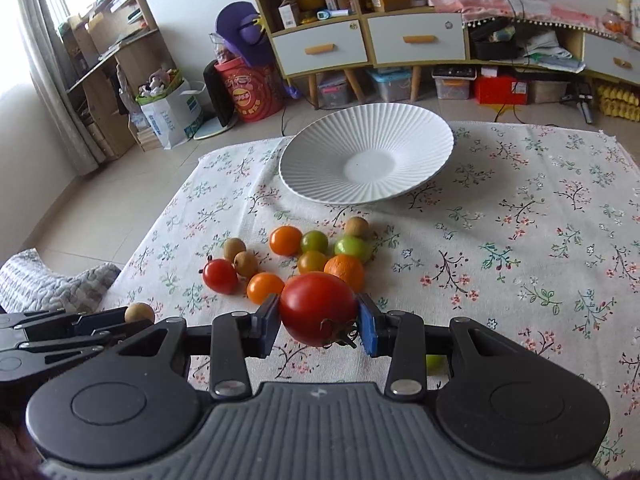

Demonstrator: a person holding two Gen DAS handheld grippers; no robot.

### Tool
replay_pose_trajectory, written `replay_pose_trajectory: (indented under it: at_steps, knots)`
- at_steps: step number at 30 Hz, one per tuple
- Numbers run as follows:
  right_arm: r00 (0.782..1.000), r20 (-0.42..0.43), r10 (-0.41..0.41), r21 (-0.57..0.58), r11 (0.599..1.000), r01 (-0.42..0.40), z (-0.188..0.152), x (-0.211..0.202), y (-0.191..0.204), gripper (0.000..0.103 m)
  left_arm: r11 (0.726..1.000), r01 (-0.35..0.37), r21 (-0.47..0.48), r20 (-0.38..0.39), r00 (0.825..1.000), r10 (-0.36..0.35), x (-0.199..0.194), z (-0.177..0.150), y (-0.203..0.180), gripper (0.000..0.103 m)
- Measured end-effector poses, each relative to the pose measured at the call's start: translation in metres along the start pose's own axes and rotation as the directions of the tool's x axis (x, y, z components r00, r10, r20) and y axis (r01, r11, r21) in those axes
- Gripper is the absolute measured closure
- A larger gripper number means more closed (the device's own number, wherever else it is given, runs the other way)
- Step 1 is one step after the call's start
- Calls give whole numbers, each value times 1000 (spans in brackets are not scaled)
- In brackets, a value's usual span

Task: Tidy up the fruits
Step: 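Carry the brown fruit and red tomato over the white bowl with both tools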

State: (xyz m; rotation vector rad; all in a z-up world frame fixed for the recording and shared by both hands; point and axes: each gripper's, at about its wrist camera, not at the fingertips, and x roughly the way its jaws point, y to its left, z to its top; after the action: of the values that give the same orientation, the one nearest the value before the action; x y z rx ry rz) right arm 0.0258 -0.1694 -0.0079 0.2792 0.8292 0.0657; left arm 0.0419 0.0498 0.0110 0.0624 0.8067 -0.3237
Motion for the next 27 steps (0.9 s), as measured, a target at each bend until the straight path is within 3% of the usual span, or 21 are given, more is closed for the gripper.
replay_pose_trajectory:
  at_steps: [5, 10, 21, 27]
  knots:
    - [1000, 2, -16, 35, 999, 16, 18, 10, -10, 66, 999, 34, 1, 29, 999, -34, 11, 20, -23, 82]
    - [999, 34, -42, -1, 999, 42, 40, 22, -21, 66, 997, 62, 34, 77, 995, -65, 23, 43, -42, 82]
    - [993, 75, 88, -73, 994, -83, 76, 52, -42, 66, 984, 112, 136, 134, 982, -130, 82, 87, -68, 82]
    - [996, 33, 84, -140, 987, -79, 86, 74, -49, 66, 984, 94, 154, 112, 987, -112, 120, 94, -70, 82]
